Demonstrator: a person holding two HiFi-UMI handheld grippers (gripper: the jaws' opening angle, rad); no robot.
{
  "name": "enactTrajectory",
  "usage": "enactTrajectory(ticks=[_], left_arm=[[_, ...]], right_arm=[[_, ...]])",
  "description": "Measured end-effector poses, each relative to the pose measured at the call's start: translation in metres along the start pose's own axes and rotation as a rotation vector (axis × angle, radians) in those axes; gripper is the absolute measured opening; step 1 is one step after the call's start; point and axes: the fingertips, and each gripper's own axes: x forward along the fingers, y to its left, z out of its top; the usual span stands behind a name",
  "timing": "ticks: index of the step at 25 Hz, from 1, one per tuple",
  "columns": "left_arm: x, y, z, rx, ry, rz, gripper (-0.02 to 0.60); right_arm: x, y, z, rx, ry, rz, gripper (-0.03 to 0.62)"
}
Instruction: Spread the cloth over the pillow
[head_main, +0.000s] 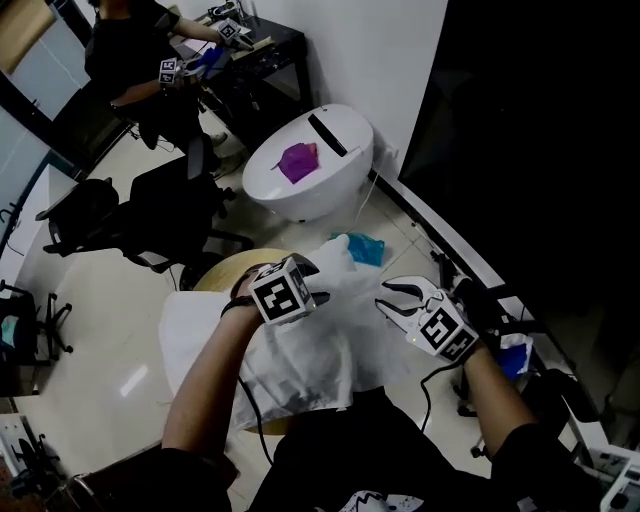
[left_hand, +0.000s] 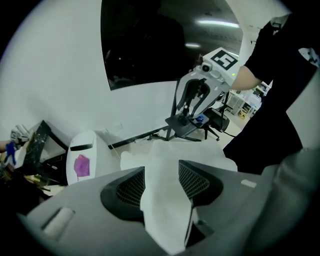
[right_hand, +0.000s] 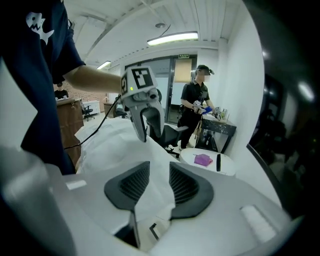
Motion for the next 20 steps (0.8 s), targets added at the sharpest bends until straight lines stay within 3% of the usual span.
enactTrajectory(ticks=[4, 8, 10, 14, 20], left_arm=[[0.040, 0.023, -0.022, -0.066, 0.110, -0.017, 0.202], [0.062, 0.024, -0.042, -0.172, 0.168, -0.087, 0.202], [0.064, 0.018, -0.043, -0.186, 0.167, -0.122, 0.181], [0.047, 0.009, -0.019, -0.062, 0.067, -0.076, 0.015], [-0.017, -0.033, 0.013, 0.189, -0.070, 0.091, 0.000]], right_arm=[[-0.001, -0.015, 0.001, 0.070, -0.063, -0.040, 0.135], [-0.001, -0.022, -0.003, 0.100, -0.092, -0.065, 0.135], [-0.002, -0.022, -0.005, 0.108, -0.089, -0.066, 0.135], [0.001, -0.026, -0.009, 0.131, -0.081, -0.080, 0.135], [-0.001, -0.029, 0.008, 0.159, -0.097, -0.090, 0.135]])
